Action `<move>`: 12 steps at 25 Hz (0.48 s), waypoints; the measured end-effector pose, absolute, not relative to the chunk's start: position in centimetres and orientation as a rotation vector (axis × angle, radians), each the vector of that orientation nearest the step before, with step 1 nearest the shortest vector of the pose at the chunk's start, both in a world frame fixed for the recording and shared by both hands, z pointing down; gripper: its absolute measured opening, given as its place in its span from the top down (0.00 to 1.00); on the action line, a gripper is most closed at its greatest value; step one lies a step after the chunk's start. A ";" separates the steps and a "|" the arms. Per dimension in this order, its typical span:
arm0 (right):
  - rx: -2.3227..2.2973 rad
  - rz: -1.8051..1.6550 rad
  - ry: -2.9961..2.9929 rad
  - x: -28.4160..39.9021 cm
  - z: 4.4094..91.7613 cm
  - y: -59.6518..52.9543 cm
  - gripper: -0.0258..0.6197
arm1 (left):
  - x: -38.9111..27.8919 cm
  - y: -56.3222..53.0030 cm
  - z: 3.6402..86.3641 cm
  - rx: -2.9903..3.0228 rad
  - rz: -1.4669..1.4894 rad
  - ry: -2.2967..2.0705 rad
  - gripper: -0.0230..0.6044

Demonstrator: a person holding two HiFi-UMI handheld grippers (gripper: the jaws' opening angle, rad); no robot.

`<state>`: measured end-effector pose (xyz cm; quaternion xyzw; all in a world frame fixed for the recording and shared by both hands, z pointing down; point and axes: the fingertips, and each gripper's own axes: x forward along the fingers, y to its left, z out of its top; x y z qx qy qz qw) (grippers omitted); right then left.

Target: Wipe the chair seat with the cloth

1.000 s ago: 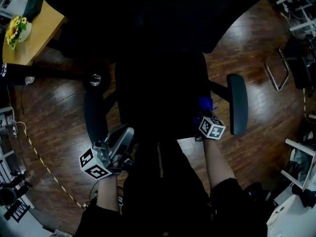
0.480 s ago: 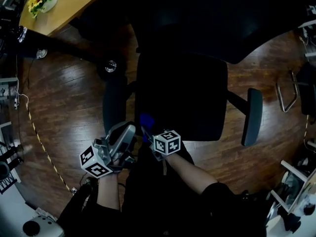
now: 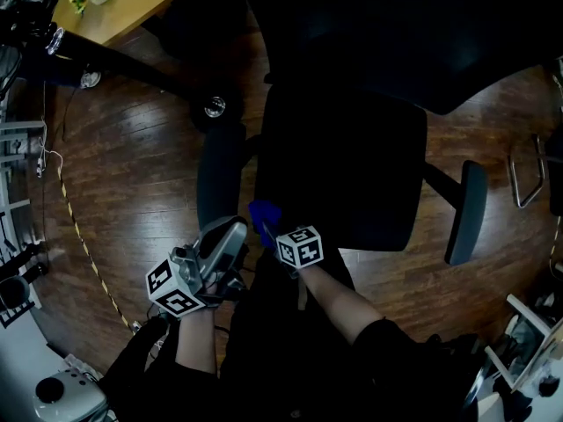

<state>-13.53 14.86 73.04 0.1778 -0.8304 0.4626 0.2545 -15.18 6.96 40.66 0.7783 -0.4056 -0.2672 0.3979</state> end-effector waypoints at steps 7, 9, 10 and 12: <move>0.950 1.313 -2.106 1.8 75.2 10.9 0.87 | -9.9 4.7 39.8 2.045 -0.636 -0.863 0.97; 1.063 1.283 -2.068 7.9 75.3 10.0 0.87 | -8.1 3.9 39.6 2.063 -0.628 -0.810 0.97; 1.110 1.263 -2.052 10.7 75.1 9.6 0.87 | -7.2 3.6 39.5 2.070 -0.623 -0.786 0.97; 1.200 1.224 -2.023 16.0 74.4 8.9 0.87 | -5.5 3.0 39.3 2.084 -0.611 -0.741 0.98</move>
